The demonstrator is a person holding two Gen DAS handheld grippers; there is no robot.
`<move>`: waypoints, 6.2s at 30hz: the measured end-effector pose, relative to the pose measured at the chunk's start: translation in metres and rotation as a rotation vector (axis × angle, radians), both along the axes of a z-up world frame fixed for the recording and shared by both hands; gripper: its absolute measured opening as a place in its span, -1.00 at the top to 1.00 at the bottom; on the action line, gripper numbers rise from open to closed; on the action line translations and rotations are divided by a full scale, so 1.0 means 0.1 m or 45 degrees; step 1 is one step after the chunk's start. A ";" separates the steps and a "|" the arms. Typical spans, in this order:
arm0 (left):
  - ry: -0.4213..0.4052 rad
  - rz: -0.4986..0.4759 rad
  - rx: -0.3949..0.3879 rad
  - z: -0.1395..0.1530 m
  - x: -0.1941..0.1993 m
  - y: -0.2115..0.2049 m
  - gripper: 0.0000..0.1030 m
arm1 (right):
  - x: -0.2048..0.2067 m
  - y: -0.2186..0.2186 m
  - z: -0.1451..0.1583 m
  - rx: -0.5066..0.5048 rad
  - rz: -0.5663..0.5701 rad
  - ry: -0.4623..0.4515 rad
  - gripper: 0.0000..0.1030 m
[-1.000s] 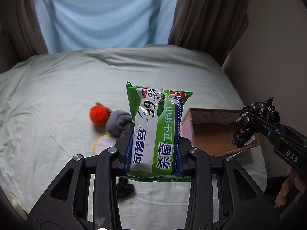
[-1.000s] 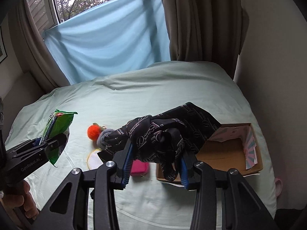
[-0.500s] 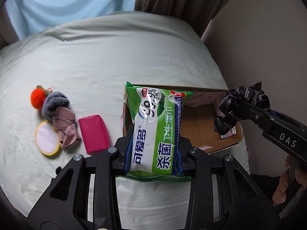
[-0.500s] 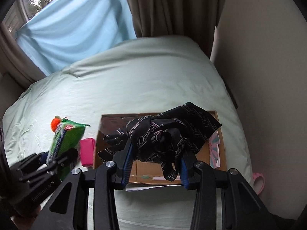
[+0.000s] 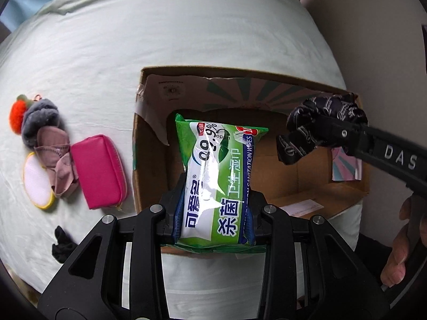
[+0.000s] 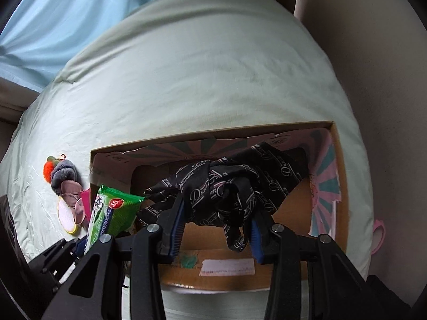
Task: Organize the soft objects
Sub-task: 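Carry the wipes pack and black cloth into the cardboard box with both tools, then open both tools to release the items and lift away from the box, then grasp the grey fuzzy pouch with the left tool while the right grasps the pink mask, then carry the grey pouch and pink mask over the box with both tools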
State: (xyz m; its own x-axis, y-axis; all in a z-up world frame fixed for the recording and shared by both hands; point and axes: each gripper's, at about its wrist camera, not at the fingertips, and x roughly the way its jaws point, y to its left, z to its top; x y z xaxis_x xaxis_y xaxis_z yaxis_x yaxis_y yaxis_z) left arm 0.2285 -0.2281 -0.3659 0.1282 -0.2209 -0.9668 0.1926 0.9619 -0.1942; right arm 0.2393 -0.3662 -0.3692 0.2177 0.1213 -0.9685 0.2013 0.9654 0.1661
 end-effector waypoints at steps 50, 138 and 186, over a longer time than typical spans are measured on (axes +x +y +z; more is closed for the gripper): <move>-0.258 0.013 -0.060 1.39 -0.63 0.45 -0.99 | -0.76 -0.12 1.28 0.021 0.003 -0.172 -1.00; -0.004 -0.035 -0.210 -1.13 1.20 2.89 -0.39 | -0.14 3.40 -1.30 0.110 -0.158 -0.237 -0.59; -0.397 -0.021 -0.240 1.54 -0.08 2.72 -0.02 | -0.93 2.57 1.13 0.028 -0.205 -0.562 0.38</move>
